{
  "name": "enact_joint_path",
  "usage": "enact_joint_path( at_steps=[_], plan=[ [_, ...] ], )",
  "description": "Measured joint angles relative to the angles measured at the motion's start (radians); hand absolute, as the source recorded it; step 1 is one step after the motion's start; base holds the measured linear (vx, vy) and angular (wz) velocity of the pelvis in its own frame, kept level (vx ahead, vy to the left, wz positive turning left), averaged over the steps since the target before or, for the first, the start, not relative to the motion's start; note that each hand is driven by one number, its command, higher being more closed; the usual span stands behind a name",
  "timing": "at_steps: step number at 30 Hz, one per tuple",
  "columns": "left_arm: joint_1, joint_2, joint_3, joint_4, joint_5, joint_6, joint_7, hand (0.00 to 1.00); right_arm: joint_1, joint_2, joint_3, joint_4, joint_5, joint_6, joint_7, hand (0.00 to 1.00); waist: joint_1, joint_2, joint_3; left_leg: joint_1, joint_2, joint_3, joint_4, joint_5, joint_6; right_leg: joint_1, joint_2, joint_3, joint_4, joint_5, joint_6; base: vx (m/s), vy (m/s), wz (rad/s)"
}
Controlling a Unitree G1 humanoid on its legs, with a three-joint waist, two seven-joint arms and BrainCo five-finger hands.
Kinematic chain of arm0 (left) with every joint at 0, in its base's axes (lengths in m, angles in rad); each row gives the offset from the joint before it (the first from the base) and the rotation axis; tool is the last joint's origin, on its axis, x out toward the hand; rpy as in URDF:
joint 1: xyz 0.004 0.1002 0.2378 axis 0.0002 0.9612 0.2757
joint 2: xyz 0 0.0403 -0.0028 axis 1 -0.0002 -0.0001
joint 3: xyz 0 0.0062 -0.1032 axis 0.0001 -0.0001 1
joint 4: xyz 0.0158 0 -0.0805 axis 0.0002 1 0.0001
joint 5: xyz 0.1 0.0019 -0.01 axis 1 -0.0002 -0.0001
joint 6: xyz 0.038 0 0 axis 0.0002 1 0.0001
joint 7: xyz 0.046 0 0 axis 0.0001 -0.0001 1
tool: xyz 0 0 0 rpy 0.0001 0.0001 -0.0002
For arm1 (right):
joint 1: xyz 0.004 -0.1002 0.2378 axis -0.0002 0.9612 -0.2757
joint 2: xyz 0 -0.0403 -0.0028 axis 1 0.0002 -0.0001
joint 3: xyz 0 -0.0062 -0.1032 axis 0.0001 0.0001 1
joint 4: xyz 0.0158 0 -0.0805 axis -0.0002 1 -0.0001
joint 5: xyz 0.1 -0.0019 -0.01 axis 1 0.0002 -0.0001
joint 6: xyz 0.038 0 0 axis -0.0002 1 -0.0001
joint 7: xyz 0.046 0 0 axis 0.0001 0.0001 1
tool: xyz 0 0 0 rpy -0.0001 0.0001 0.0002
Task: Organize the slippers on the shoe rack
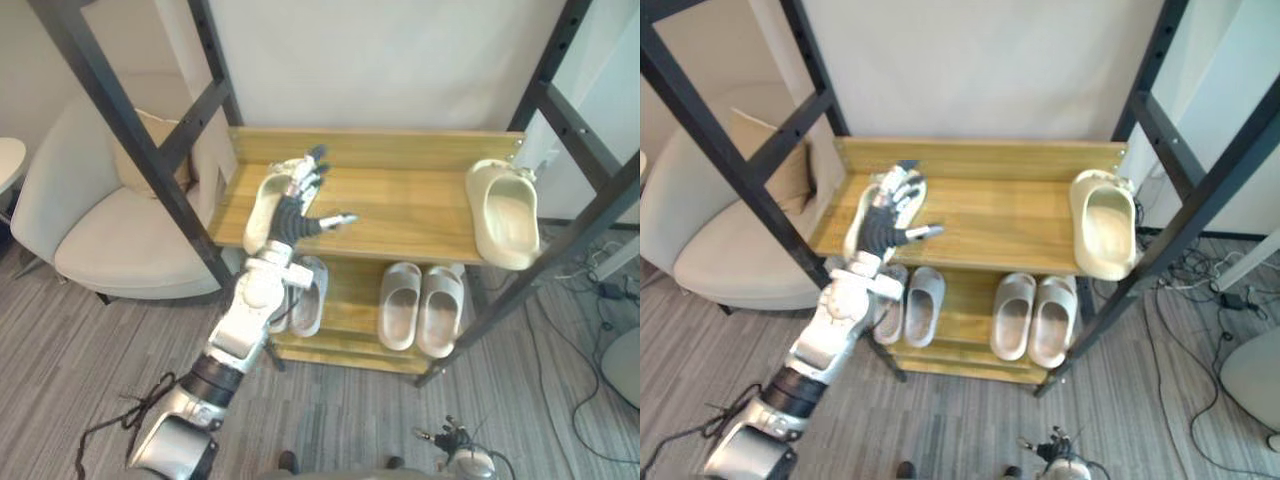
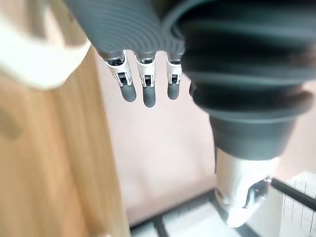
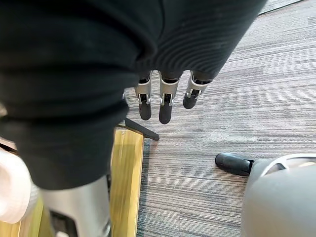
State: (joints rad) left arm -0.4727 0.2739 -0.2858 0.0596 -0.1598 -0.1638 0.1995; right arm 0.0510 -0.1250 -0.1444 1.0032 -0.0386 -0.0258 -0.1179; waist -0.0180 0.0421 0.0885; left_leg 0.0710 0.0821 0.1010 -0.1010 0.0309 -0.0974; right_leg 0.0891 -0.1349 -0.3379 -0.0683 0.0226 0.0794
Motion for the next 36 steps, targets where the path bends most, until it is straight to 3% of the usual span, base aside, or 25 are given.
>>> enact_joint_path(
  at_steps=[8,24,36],
  plan=[
    [-0.142,0.096,0.112,0.082,0.0,0.002,0.046,0.0,-0.015,0.0,-0.002,-0.002,0.0,0.007,0.013,0.0,0.003,-0.003,0.002,-0.028,-0.002,0.006,0.0,0.002,0.002,-0.025,0.0,0.015,-0.004,0.009,0.005,0.0,0.001,-0.02],
    [-0.202,0.308,0.113,0.288,0.025,0.023,0.031,0.0,-0.011,0.004,-0.01,-0.005,0.0,0.01,0.025,0.0,0.009,-0.001,0.007,-0.033,-0.004,0.011,0.0,0.002,0.002,-0.036,-0.001,0.025,-0.005,0.01,0.003,0.0,0.0,-0.01],
    [-0.219,0.324,0.11,0.327,0.12,0.047,-0.025,0.0,-0.009,0.007,-0.014,-0.007,0.001,0.012,0.035,0.0,0.016,0.008,0.012,-0.034,-0.003,0.023,0.0,0.002,0.002,-0.044,-0.001,0.034,-0.003,0.01,0.003,0.0,-0.001,-0.02]
  ],
)
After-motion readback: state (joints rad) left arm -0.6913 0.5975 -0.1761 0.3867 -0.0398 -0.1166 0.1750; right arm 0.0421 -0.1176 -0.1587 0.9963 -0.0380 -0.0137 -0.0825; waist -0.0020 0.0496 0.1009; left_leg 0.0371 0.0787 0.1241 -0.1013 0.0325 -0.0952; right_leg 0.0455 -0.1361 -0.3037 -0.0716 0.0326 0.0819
